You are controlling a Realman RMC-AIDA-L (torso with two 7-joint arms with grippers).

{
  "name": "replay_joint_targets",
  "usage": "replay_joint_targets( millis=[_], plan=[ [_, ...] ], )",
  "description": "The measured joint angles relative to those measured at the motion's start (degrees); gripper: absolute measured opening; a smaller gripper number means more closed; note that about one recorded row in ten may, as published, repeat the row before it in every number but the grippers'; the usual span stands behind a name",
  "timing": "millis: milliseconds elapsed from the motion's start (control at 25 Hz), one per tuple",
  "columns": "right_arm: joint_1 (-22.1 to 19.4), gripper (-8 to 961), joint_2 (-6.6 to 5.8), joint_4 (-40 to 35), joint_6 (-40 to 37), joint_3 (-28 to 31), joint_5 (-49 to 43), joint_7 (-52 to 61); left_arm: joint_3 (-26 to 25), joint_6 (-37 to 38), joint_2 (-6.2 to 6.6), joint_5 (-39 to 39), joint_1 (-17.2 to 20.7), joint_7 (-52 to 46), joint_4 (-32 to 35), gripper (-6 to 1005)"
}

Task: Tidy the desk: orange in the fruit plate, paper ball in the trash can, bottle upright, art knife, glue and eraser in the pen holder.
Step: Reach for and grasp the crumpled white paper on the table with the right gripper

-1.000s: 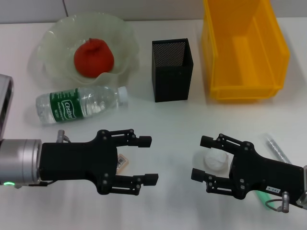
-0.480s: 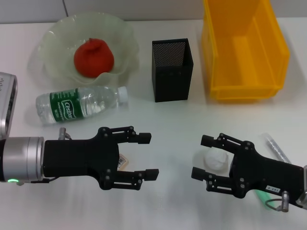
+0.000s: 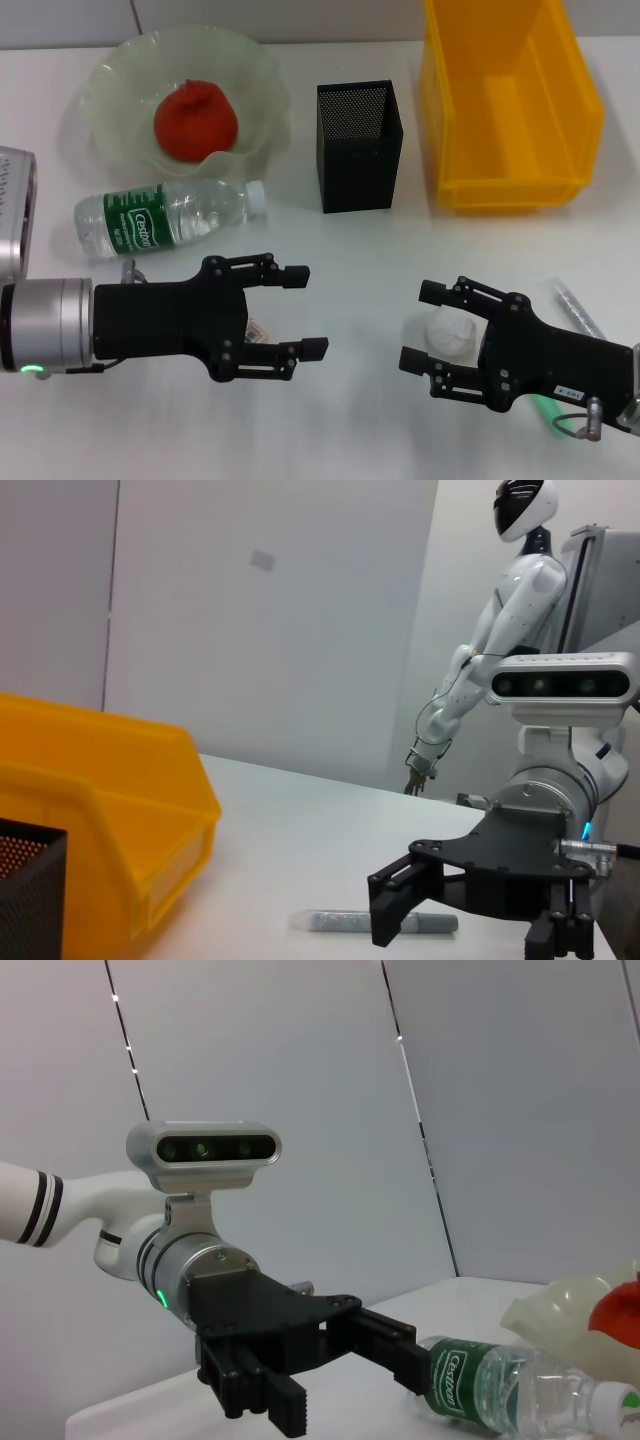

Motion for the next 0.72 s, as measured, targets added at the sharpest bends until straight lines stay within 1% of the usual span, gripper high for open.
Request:
replay_joint_targets(
  millis=[360, 720],
  plan=[
    [-0.08, 822, 0.00, 0.16, 0.07, 0.33, -0.01, 0.00, -0.17, -0.72, 0.01, -0.20, -0.62, 0.00, 0.16, 791],
    [-0.18, 822, -0.19, -0.23, -1.24, 3.36, -0.01, 0.16, -0.21, -1.30, 0.01, -0.27, -0.17, 0.00, -0.04, 790]
  ],
)
